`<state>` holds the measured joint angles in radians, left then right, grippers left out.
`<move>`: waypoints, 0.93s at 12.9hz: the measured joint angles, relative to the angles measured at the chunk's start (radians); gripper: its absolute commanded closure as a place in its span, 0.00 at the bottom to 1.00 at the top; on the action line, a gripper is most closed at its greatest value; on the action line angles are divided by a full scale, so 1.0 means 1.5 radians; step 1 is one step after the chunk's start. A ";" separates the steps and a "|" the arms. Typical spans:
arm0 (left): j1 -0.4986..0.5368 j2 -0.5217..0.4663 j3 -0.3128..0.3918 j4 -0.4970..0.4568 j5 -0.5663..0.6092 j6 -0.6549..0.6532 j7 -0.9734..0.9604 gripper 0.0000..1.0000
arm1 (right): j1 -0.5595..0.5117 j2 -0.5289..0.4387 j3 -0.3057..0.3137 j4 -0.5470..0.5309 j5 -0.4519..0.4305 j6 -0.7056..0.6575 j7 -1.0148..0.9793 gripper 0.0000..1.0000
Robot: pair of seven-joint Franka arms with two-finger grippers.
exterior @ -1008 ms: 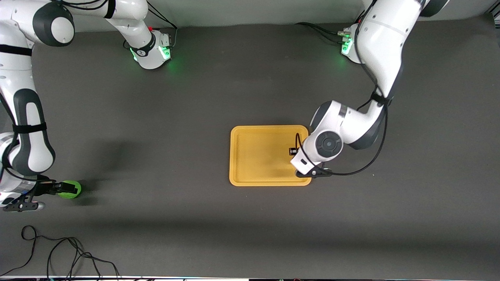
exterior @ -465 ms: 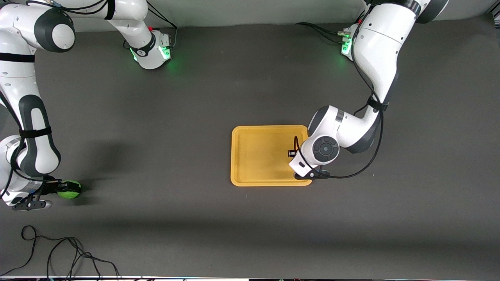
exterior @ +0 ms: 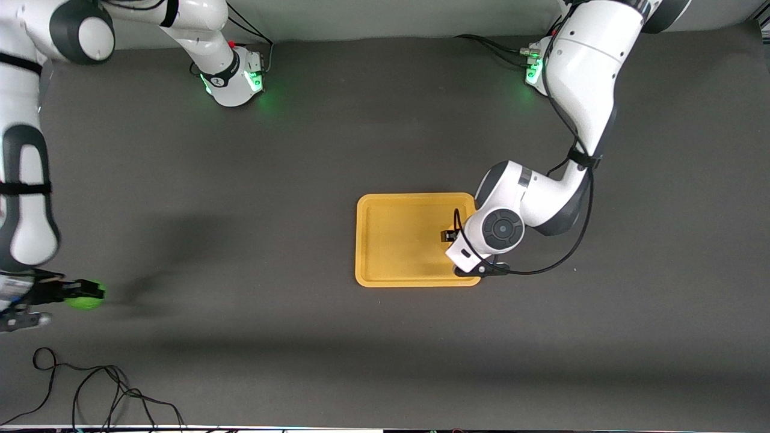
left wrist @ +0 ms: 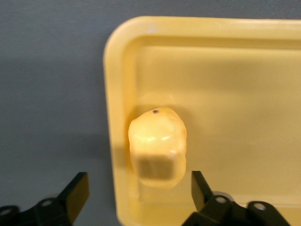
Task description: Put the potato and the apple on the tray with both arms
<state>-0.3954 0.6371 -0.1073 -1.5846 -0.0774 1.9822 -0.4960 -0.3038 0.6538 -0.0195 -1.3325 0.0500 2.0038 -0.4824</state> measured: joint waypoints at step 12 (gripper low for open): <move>0.190 -0.312 0.019 0.008 0.037 -0.253 0.209 0.00 | 0.448 -0.180 0.009 -0.003 -0.020 -0.194 0.620 0.71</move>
<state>-0.1110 0.1687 -0.0788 -1.5729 -0.0223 1.6019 -0.1825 0.3677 0.3836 -0.0061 -1.3371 0.0192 1.7125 0.4482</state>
